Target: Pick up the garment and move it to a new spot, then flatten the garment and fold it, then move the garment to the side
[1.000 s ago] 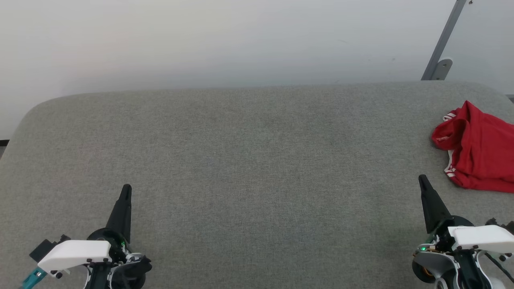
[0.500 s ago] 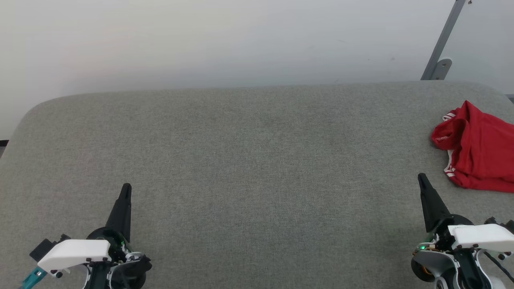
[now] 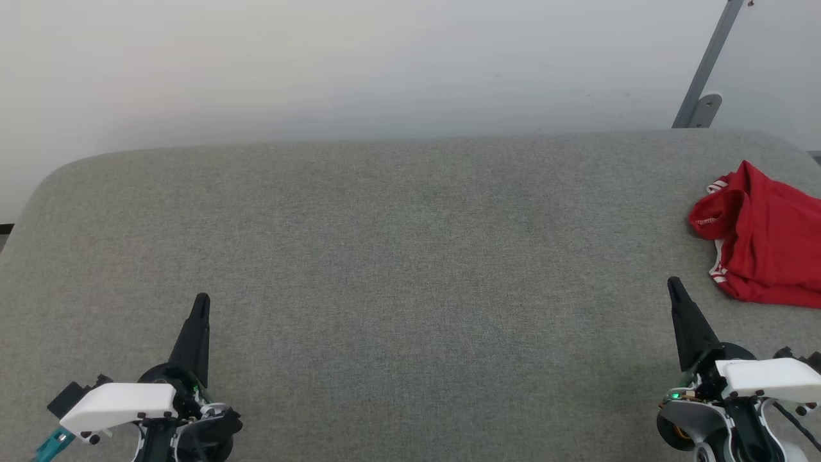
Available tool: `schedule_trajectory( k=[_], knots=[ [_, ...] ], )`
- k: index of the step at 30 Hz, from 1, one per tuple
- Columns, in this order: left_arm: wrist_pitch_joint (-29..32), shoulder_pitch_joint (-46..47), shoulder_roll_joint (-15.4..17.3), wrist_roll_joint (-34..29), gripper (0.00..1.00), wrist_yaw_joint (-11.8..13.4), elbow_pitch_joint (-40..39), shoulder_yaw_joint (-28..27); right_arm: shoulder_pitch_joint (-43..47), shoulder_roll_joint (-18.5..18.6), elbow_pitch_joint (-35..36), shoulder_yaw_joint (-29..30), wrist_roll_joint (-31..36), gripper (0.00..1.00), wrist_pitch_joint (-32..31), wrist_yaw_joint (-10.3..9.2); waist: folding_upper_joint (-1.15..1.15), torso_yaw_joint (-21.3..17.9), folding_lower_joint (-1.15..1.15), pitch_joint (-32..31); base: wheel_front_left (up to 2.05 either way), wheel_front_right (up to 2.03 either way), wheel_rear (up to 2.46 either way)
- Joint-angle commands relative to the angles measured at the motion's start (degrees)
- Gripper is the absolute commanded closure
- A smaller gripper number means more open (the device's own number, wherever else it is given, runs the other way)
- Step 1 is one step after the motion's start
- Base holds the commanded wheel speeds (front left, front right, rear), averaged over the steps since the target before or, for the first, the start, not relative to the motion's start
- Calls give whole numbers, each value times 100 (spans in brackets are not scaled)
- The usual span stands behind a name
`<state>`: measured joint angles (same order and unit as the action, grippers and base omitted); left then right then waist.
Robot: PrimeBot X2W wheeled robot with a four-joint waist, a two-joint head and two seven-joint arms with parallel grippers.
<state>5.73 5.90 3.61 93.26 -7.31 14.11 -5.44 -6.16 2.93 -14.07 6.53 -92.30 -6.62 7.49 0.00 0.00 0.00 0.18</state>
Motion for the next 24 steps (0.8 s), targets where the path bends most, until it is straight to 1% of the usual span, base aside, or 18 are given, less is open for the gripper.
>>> schedule_trajectory(
  k=[1, 24],
  knots=[
    [21, 67, -4, -7, 100, -32, 1, -16, -28, -8, -4, 4, -18, 100, -7, 0, 0, 0, 0, 0, 0, 0, 0],
    [36, 71, -25, -36, 100, -32, 1, -45, -29, -9, -4, 4, -15, 100, -9, 0, 0, 0, 0, 0, 0, 0, 0]
  ],
)
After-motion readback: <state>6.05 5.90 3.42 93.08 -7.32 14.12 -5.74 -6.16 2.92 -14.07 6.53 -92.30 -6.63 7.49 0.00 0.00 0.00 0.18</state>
